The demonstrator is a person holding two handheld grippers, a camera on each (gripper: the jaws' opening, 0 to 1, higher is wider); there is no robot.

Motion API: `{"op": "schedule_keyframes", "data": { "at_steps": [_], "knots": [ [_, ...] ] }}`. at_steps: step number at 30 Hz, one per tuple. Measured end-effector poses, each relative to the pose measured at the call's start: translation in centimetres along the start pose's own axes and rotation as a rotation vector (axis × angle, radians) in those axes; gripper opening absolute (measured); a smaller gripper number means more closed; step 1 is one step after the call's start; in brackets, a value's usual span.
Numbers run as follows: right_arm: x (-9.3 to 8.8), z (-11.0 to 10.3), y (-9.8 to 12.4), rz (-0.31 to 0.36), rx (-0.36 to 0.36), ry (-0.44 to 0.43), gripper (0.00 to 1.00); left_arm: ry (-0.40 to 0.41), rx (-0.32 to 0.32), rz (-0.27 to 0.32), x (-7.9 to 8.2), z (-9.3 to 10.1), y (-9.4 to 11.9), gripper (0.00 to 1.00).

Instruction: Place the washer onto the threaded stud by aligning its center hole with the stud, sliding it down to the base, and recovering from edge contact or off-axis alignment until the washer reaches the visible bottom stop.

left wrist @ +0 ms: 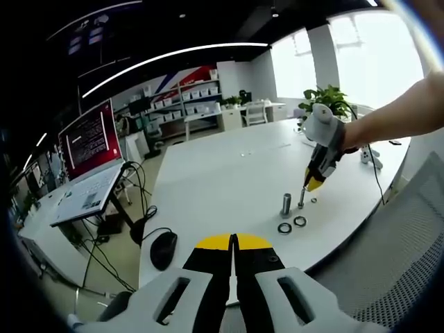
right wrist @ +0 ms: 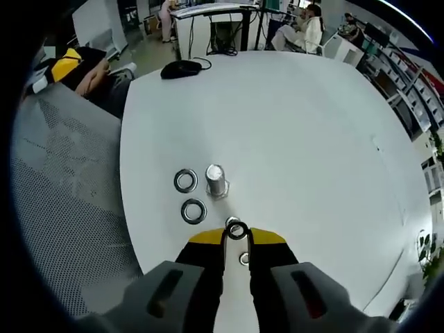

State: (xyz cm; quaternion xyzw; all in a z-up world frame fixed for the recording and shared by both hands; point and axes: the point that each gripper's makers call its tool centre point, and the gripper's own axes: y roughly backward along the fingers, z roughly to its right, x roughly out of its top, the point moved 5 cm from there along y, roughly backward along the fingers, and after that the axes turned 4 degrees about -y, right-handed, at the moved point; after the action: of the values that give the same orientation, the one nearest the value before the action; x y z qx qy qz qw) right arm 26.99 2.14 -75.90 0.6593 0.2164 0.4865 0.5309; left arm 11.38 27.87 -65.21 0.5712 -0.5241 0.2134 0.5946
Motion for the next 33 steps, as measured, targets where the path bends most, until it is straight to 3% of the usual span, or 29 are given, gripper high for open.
{"op": "schedule_keyframes", "data": {
  "at_steps": [14,33],
  "knots": [
    [0.4,-0.1,-1.0,-0.020,0.022,-0.006,0.14,0.006,0.000,0.002,0.0,0.0,0.0,0.00],
    [-0.6,0.0,-3.7,-0.079,0.031,0.000,0.14,0.008,0.004,-0.003,0.0,-0.1,0.0,0.00]
  ]
}}
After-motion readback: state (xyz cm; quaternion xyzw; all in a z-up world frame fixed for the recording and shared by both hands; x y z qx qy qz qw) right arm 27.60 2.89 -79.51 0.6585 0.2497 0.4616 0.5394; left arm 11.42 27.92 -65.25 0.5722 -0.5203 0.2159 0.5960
